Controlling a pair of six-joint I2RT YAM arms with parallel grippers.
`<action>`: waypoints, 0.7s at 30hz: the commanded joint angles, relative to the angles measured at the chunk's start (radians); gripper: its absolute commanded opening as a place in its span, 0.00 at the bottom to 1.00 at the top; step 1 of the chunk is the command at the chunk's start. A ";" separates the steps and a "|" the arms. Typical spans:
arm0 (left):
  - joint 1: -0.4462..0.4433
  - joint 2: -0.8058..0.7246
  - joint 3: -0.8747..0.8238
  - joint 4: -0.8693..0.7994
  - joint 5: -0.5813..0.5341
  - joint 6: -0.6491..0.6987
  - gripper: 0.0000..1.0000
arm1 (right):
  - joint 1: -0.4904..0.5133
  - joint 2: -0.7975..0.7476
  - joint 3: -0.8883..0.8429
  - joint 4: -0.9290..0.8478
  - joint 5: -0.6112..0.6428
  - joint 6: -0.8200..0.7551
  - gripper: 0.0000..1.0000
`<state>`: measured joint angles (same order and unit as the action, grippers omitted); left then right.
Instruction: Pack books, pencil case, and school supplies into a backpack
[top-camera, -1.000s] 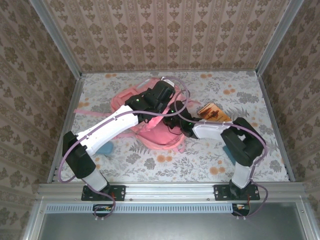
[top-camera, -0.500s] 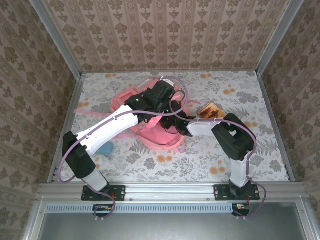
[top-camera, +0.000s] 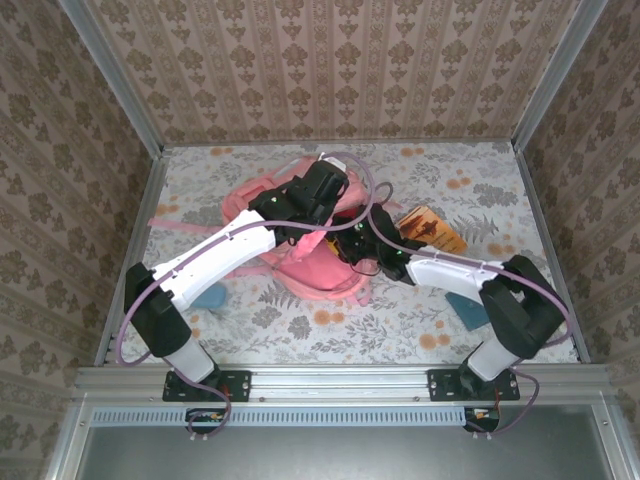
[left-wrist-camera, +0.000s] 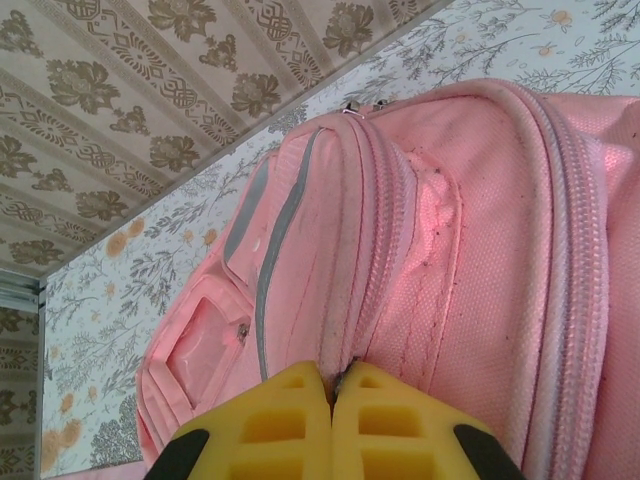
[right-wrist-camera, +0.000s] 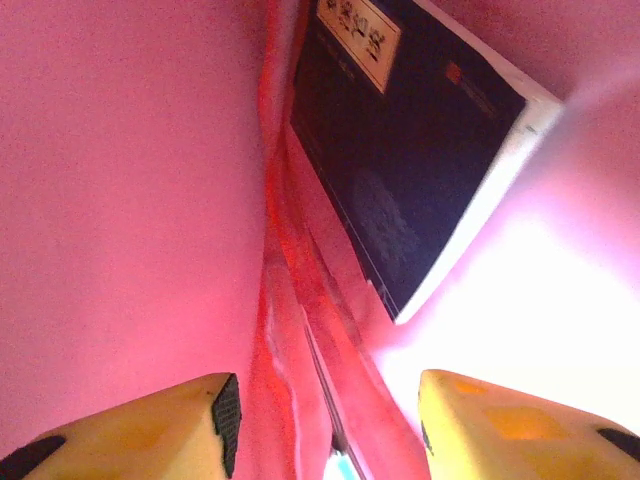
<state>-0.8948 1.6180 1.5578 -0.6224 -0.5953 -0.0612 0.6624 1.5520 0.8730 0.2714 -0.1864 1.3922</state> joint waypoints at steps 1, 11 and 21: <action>0.026 -0.072 -0.012 0.088 -0.029 -0.037 0.00 | -0.007 -0.108 -0.059 -0.142 0.015 -0.038 0.44; 0.106 -0.122 -0.166 0.125 0.089 -0.010 0.00 | -0.052 -0.406 -0.118 -0.493 0.251 -0.290 0.19; 0.160 -0.297 -0.422 0.137 0.333 -0.146 0.35 | -0.361 -0.297 0.008 -0.742 0.179 -0.636 0.65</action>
<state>-0.7437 1.3937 1.1667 -0.5182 -0.3508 -0.1184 0.3557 1.2083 0.8398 -0.3592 0.0158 0.9100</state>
